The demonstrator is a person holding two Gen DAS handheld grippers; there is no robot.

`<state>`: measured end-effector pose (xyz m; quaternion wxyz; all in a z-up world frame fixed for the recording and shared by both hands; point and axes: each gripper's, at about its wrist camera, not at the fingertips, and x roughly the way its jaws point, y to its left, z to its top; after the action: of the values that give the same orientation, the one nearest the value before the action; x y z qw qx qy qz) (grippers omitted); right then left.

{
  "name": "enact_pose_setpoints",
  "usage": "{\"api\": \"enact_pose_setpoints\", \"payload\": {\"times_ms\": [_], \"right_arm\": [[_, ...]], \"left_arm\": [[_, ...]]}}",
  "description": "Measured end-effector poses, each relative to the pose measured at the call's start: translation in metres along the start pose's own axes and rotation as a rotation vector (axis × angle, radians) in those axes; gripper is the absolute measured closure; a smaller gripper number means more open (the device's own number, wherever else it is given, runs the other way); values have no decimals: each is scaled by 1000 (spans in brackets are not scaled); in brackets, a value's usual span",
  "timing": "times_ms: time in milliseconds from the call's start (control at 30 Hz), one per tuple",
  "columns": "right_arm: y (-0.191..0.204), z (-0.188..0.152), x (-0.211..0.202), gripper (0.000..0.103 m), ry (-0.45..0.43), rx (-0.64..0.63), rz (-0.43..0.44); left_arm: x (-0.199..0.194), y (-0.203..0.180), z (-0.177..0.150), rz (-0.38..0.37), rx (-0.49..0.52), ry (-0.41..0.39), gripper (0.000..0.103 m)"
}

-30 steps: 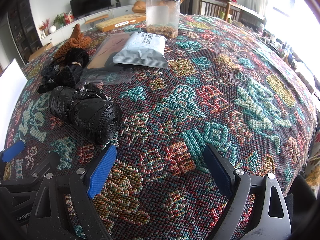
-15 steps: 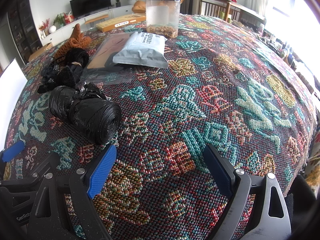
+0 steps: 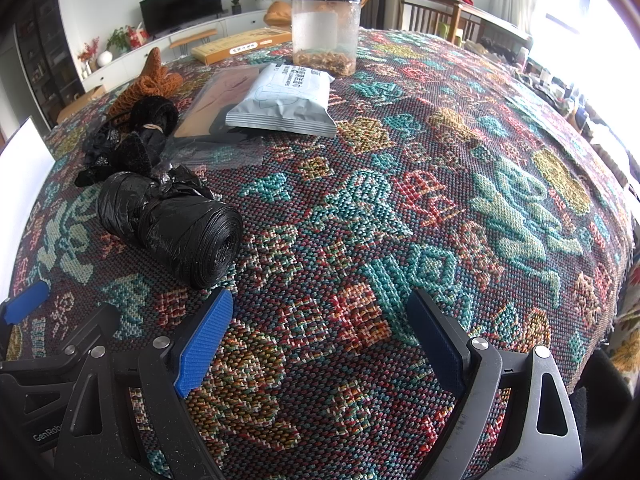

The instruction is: Organize soft objects

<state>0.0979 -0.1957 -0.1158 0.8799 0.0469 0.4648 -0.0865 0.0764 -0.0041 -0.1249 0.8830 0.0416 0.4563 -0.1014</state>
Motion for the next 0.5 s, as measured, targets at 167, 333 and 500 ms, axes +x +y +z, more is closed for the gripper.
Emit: {"api": "enact_pose_setpoints", "payload": {"times_ms": [167, 333, 500], "right_arm": [[-1, 0, 0, 12, 3, 3, 7], [-45, 2, -20, 13, -85, 227, 176], [-97, -7, -14, 13, -90, 517, 288]], "left_arm": [[0, 0, 0, -1, -1, 0, 0], [-3, 0, -1, -18, 5, 6, 0], [-14, -1, -15, -20, 37, 1, 0]]}}
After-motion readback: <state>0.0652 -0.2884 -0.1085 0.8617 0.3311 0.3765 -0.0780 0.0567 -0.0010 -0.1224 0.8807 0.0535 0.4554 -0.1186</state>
